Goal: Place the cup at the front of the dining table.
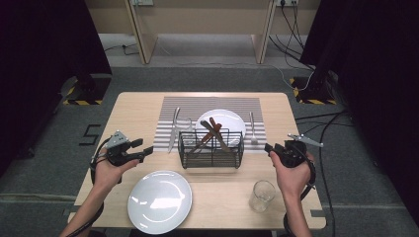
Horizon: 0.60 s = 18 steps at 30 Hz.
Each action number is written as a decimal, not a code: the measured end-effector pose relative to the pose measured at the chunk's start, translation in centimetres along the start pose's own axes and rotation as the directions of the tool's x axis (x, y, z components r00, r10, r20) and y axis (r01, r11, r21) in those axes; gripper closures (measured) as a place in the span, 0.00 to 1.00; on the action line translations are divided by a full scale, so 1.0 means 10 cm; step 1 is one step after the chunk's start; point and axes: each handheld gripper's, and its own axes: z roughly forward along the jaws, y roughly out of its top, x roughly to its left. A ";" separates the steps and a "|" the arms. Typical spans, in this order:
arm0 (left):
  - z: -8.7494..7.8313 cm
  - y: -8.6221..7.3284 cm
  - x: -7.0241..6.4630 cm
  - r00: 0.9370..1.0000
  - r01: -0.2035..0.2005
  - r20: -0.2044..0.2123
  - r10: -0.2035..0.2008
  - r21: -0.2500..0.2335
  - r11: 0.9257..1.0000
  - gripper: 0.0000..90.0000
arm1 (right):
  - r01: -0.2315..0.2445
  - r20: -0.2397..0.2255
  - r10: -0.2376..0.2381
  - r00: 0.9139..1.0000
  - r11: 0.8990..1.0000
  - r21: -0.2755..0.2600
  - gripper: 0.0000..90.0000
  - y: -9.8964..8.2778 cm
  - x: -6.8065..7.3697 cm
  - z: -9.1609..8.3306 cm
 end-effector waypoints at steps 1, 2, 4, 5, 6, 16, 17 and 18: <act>-0.01 -0.01 -0.01 1.000 -0.004 -0.005 0.004 -0.001 1.000 0.45 | 0.000 0.000 0.000 1.000 1.000 0.000 0.63 0.00 0.00 0.00; -0.02 -0.03 -0.02 1.000 -0.009 -0.005 0.009 0.003 1.000 0.45 | -0.002 -0.001 0.002 1.000 1.000 0.000 0.63 0.00 0.00 0.00; -0.05 -0.05 -0.04 1.000 -0.015 -0.005 0.015 0.000 1.000 0.45 | -0.001 0.000 0.001 1.000 1.000 0.000 0.63 0.00 -0.01 0.00; -0.06 -0.06 -0.05 1.000 -0.018 -0.006 0.018 -0.002 1.000 0.45 | -0.001 0.000 0.001 1.000 1.000 0.000 0.63 0.00 -0.01 0.00; -0.07 -0.07 -0.05 1.000 -0.015 -0.004 0.015 -0.003 1.000 0.45 | 0.000 0.001 0.000 1.000 1.000 0.000 0.63 0.00 -0.01 0.00; -0.18 -0.28 -0.10 1.000 -0.029 0.009 0.029 0.020 0.999 0.45 | -0.001 0.001 0.001 1.000 1.000 0.002 0.63 0.00 -0.01 0.00; -0.20 -0.30 -0.09 1.000 -0.025 0.006 0.025 0.020 1.000 0.45 | -0.004 0.002 0.004 1.000 1.000 0.005 0.63 -0.01 0.00 0.00; -0.22 -0.31 -0.08 1.000 -0.023 0.002 0.023 0.018 1.000 0.45 | 0.000 0.002 0.000 1.000 1.000 0.005 0.63 -0.01 0.00 0.00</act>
